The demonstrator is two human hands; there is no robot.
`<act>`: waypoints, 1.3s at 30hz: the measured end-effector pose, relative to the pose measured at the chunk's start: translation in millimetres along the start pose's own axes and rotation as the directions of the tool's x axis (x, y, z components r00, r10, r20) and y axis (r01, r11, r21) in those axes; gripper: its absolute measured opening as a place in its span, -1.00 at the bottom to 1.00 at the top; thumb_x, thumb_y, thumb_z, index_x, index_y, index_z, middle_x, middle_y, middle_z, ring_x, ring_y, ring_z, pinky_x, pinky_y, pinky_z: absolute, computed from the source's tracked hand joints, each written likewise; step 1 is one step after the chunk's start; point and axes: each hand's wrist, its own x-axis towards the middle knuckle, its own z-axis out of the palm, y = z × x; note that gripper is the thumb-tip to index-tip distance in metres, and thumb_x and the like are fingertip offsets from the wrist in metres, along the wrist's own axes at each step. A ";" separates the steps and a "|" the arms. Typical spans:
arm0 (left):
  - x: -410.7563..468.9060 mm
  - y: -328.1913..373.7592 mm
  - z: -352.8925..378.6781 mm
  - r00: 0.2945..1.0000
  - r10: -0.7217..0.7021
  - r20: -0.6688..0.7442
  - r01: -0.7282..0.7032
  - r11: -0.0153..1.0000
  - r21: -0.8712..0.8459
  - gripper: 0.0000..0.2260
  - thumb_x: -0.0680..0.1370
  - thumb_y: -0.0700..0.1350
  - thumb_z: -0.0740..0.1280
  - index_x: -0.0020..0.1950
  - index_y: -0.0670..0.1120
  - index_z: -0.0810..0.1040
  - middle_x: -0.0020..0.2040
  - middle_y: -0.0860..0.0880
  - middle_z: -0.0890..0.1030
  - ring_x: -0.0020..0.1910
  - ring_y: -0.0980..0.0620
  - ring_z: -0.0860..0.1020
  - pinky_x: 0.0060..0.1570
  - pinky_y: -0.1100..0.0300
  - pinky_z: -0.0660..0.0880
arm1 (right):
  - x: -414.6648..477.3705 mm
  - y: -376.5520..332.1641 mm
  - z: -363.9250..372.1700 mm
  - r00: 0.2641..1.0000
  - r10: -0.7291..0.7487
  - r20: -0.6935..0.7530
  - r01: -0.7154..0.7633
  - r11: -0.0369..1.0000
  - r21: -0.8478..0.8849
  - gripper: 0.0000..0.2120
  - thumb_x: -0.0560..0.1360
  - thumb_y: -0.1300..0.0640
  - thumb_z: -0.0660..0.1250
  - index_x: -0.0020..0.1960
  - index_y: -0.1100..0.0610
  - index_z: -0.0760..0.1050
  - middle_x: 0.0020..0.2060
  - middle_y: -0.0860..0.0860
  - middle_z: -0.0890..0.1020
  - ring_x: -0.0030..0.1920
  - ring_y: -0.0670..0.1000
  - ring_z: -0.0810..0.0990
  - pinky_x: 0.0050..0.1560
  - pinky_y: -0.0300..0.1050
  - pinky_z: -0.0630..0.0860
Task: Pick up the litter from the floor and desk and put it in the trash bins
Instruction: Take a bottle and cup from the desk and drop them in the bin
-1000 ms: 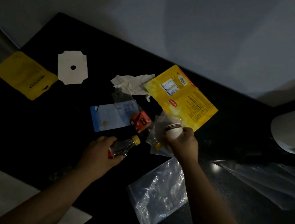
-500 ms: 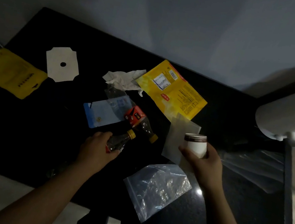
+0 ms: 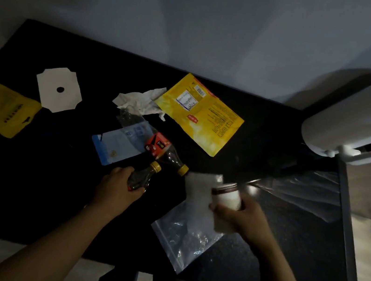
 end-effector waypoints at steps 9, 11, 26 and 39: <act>-1.6 -0.4 -2.0 0.999 0.039 0.006 -0.039 0.999 -0.001 -0.60 0.42 0.01 0.46 0.20 -0.09 0.48 0.16 -0.12 0.47 0.06 -0.10 0.53 0.08 -0.01 0.52 | 24.4 64.8 44.5 0.995 -0.020 -0.098 -0.043 0.799 -0.599 0.07 0.19 -0.16 0.58 0.53 0.08 0.10 0.46 0.07 0.14 0.32 0.12 0.39 0.19 -0.06 0.51; -2.3 -0.8 -2.9 0.999 0.041 0.013 -0.041 0.999 -0.012 -0.60 0.43 0.00 0.45 0.20 -0.08 0.48 0.17 -0.12 0.46 0.07 -0.10 0.52 0.10 -0.02 0.52 | 26.5 68.2 50.8 0.995 0.001 -0.102 -0.066 0.764 -0.641 0.08 0.19 -0.20 0.56 0.53 0.06 0.08 0.41 0.06 0.19 0.28 0.11 0.42 0.18 -0.02 0.53; -4.7 0.0 -8.7 0.998 0.044 0.049 -0.044 0.999 -0.006 -0.55 0.44 0.03 0.44 0.26 -0.04 0.43 0.17 -0.10 0.48 0.09 -0.08 0.53 0.08 0.06 0.51 | -1.3 62.0 58.1 0.920 -0.086 -0.383 -0.081 0.913 -0.399 -0.40 0.25 -0.27 0.48 0.10 0.01 0.34 -0.05 0.00 0.57 -0.07 0.05 0.58 -0.03 0.10 0.57; -47.6 85.5 -16.2 0.914 0.406 0.009 -0.380 0.863 -0.333 -0.60 0.38 -0.04 0.50 0.16 0.06 0.47 0.09 0.04 0.49 0.03 0.03 0.52 -0.11 0.27 0.43 | -70.4 33.9 -20.4 0.748 -0.136 -0.650 0.082 0.990 -0.113 -0.45 0.23 -0.28 0.49 0.04 -0.07 0.35 -0.17 -0.12 0.57 -0.19 -0.10 0.61 -0.23 -0.03 0.62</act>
